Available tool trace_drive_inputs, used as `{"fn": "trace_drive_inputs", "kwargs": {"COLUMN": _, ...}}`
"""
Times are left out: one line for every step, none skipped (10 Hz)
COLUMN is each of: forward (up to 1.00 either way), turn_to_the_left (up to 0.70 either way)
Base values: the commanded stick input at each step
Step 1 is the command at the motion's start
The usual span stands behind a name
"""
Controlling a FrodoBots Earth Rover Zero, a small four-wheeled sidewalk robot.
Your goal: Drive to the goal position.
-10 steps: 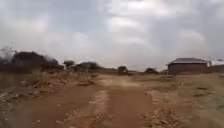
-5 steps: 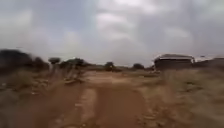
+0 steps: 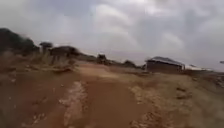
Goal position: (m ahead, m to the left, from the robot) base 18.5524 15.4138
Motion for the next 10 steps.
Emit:
{"fn": "trace_drive_inputs", "kwargs": {"forward": 0.5, "turn_to_the_left": 0.0}}
{"fn": "trace_drive_inputs", "kwargs": {"forward": 0.5, "turn_to_the_left": 0.0}}
{"fn": "trace_drive_inputs", "kwargs": {"forward": 0.5, "turn_to_the_left": 0.0}}
{"fn": "trace_drive_inputs", "kwargs": {"forward": 0.5, "turn_to_the_left": 0.0}}
{"fn": "trace_drive_inputs", "kwargs": {"forward": 0.5, "turn_to_the_left": 0.0}}
{"fn": "trace_drive_inputs", "kwargs": {"forward": 0.5, "turn_to_the_left": 0.0}}
{"fn": "trace_drive_inputs", "kwargs": {"forward": 0.5, "turn_to_the_left": 0.0}}
{"fn": "trace_drive_inputs", "kwargs": {"forward": 0.5, "turn_to_the_left": 0.0}}
{"fn": "trace_drive_inputs", "kwargs": {"forward": 0.5, "turn_to_the_left": 0.0}}
{"fn": "trace_drive_inputs", "kwargs": {"forward": 0.5, "turn_to_the_left": 0.0}}
